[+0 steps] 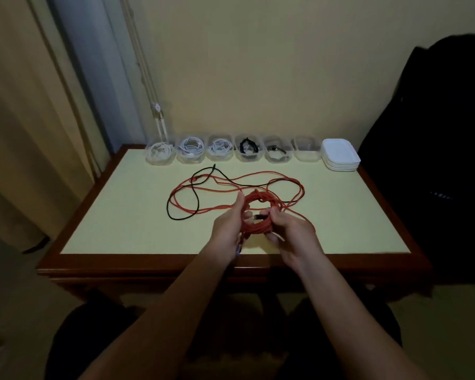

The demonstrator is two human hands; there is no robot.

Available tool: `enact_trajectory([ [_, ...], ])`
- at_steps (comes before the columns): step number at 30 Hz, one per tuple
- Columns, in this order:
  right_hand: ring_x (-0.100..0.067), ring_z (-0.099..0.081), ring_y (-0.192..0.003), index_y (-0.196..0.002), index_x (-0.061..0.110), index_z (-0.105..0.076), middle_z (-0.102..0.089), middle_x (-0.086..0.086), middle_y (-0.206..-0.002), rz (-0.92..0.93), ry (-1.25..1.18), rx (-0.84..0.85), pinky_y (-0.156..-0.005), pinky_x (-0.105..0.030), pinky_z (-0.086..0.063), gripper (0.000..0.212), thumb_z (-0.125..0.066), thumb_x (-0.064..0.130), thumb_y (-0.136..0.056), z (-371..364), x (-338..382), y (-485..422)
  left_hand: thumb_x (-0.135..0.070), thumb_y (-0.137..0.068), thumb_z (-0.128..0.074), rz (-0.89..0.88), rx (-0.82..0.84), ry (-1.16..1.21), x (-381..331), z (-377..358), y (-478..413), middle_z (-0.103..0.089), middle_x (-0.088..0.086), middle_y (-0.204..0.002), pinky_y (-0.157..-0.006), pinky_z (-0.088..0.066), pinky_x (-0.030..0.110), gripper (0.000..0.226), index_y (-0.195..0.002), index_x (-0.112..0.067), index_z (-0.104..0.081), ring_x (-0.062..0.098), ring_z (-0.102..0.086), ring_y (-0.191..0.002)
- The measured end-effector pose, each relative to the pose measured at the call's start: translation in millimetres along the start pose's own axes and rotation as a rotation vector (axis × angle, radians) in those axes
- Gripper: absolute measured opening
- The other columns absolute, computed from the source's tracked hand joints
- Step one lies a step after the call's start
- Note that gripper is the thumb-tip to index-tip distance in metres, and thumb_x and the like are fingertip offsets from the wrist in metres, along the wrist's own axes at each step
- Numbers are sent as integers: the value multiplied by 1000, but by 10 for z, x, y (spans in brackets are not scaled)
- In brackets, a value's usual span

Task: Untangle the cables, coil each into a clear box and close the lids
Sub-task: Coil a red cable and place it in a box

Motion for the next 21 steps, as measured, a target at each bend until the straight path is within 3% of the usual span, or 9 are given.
enact_trajectory([
  [2,-13,-70,-69,-91,2,-75,-75,-10,-90,-4,-3,-61,-55,-17,-51,16,-63,10,-97,145,44,-254,-69,-92,-48,-118,-21,-191,1,-22,-170,-76,0,-78,-68,-53,30,61,-92,-16,-77,15,-68,-69],
  [4,-13,-71,-73,-89,3,-77,-77,-9,-91,-19,-2,-87,-66,-20,-53,17,-64,12,-97,291,108,-487,-71,-93,-42,-255,-72,-369,-9,-8,-367,-75,-3,-85,-74,-53,32,61,-93,-19,-74,14,-68,-79],
  [7,-17,-71,-79,-78,8,-79,-77,-9,-89,-12,36,-105,-77,-25,-55,23,-66,14,-96,469,254,-831,-59,-98,-46,-550,-157,-656,-67,44,-738,-70,-3,-84,-69,-52,31,48,-96,-17,-69,17,-65,-81],
  [9,-18,-73,-80,-83,6,-77,-78,-10,-88,-1,84,-121,-71,-23,-56,20,-65,14,-96,537,372,-1044,-56,-97,-49,-686,-221,-891,-106,118,-1030,-71,0,-99,-80,-55,38,47,-110,-16,-68,19,-65,-93],
  [13,-14,-72,-69,-90,7,-75,-77,-6,-81,1,161,-144,-57,-19,-53,19,-62,18,-99,589,645,-1499,-63,-93,-41,-836,-213,-1324,-93,263,-1585,-56,9,-138,-105,-41,47,67,-137,-13,-52,28,-49,-129],
  [15,-12,-71,-70,-94,8,-74,-77,-3,-81,11,175,-160,-58,-19,-51,18,-59,17,-100,590,790,-1789,-69,-92,-33,-856,-213,-1467,-68,332,-1779,-38,10,-156,-117,-26,50,80,-150,-14,-39,29,-30,-146],
  [17,-15,-69,-72,-101,5,-70,-77,-2,-79,23,170,-194,-65,-24,-52,16,-57,14,-101,609,915,-2106,-73,-89,-34,-849,-232,-1481,-47,371,-1894,-27,8,-162,-121,-14,52,86,-154,-16,-31,28,-18,-152],
  [21,-16,-67,-73,-111,5,-65,-73,-3,-83,66,252,-261,-70,-28,-53,16,-54,10,-101,577,1147,-2784,-77,-84,-38,-851,-223,-1483,-109,319,-2033,-29,8,-162,-120,-18,55,92,-154,-18,-32,28,-21,-151],
])
Point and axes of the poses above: each hand's wrist, its own y-axis away from the middle knuckle, its own z-axis out of the back of the hand, x = y × z, the point moved 3 cm from there along -y, towards the middle knuckle
